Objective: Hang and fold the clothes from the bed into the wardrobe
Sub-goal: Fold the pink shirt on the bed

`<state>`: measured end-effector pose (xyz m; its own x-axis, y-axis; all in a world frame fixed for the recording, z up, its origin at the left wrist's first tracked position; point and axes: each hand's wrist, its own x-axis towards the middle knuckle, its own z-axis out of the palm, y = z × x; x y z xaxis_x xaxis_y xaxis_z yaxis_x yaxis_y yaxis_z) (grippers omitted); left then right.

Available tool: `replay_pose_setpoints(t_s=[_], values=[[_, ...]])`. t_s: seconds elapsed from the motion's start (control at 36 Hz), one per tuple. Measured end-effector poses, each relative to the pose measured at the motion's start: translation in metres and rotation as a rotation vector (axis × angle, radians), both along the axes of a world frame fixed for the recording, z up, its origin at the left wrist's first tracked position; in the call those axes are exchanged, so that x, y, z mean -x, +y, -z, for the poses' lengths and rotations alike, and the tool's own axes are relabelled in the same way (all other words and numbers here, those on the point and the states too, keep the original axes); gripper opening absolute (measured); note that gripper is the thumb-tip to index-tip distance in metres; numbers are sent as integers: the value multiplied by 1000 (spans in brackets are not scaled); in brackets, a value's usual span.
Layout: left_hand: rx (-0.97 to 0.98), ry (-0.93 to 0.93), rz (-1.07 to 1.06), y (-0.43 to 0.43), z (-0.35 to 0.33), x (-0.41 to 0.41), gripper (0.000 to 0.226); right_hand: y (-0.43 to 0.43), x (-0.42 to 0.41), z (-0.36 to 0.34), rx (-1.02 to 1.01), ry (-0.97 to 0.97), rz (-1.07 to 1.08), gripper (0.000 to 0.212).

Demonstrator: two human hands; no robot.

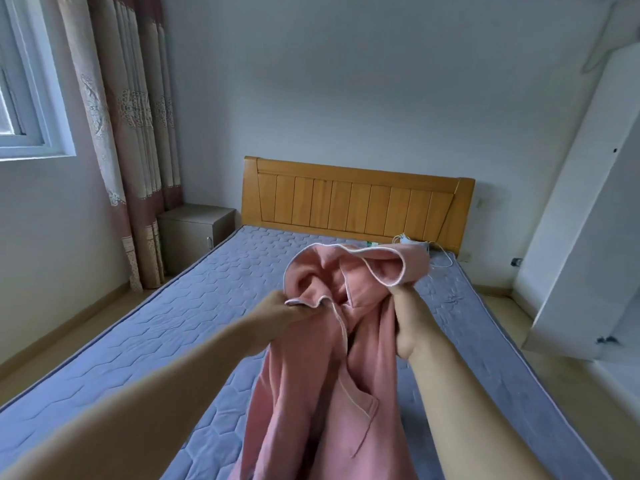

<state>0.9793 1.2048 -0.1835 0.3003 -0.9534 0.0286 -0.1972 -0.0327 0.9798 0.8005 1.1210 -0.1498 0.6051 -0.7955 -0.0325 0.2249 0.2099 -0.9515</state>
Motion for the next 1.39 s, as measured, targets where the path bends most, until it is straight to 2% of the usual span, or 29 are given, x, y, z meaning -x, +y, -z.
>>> replay_pose_setpoints(t_s=[0.03,0.06,0.14,0.19,0.28,0.33,0.39,0.47,0.5,0.56,0.61,0.67,0.72,0.81,0.89,1.03,1.08,1.22,1.39], values=[[9,17,-34,1,-4,2,7,-2,4,0,31,51,55,21],[12,2,-58,1,-7,3,14,-3,9,1,64,101,113,18],[5,-130,-64,1,-18,9,21,-1,22,-1,156,216,229,9],[10,-201,-66,2,-28,16,17,3,31,-2,205,294,295,10],[-9,-374,-95,4,-42,27,26,14,45,-7,278,407,414,17],[-38,-423,-102,7,-52,35,33,24,55,-10,313,458,499,22],[-89,-277,-40,13,-59,39,30,36,67,-12,340,496,558,23],[-275,147,149,28,-71,40,33,56,86,-15,332,486,658,25],[-316,193,191,33,-74,40,32,63,92,-15,314,485,688,26],[-361,136,239,39,-77,43,29,79,104,-14,272,464,724,25],[-374,-31,278,46,-79,52,31,95,115,-10,237,437,743,23],[-295,-202,293,50,-78,66,28,112,125,-8,224,436,768,23],[-179,-253,291,54,-76,80,18,127,138,-7,221,409,813,23],[-67,-137,319,57,-74,99,16,145,163,-10,215,379,890,24],[-49,-26,372,59,-74,114,23,158,188,-16,212,371,905,32],[-39,69,391,52,-70,137,32,160,224,-21,189,322,864,19],[-56,76,407,45,-66,146,28,151,240,-20,199,336,838,18],[-94,48,392,7,-45,173,20,105,269,4,250,438,860,4],[-163,53,309,-91,6,225,21,7,310,58,294,558,864,9]])
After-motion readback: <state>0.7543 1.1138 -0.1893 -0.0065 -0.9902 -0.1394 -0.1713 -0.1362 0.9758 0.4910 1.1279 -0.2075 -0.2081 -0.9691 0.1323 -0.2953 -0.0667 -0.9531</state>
